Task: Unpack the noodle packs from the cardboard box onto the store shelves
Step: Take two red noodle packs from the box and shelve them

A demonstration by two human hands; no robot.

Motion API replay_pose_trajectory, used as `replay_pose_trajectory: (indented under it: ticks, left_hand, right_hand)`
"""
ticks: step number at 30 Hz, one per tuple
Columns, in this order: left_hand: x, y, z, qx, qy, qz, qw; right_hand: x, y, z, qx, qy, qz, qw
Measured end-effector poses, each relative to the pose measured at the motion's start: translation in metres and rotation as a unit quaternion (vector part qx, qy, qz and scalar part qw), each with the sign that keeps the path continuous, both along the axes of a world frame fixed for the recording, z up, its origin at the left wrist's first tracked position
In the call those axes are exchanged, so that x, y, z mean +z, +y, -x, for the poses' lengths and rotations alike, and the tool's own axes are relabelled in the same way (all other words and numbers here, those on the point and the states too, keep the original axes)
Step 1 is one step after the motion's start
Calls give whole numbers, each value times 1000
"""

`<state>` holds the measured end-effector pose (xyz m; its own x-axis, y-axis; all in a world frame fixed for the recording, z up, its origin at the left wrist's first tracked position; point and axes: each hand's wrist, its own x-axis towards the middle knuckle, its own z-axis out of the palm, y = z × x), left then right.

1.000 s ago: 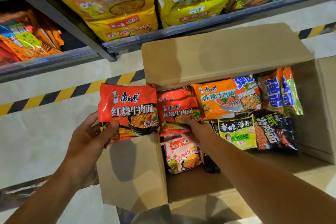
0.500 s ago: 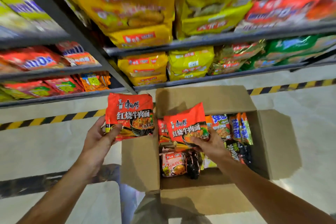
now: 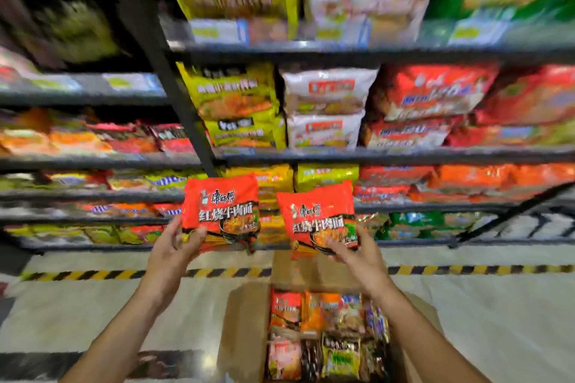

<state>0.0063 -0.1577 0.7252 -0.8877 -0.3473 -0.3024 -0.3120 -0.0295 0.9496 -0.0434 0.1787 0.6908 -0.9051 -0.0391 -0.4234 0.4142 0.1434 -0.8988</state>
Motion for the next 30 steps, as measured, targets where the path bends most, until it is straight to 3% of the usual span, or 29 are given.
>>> replay_pose_trajectory:
  ticks: [11,18,30]
  left_hand:
    - [163,5,-63,24,125,34,991]
    - [212,-24,-125,78,154,43,984]
    - [265,-127,-240,179,223,57,956]
  right_hand:
    - [154,-7,-12,54,169,12,984]
    - [210,-50,-21,104,248,35,962]
    - [265,-182,-80,169,298,53,938]
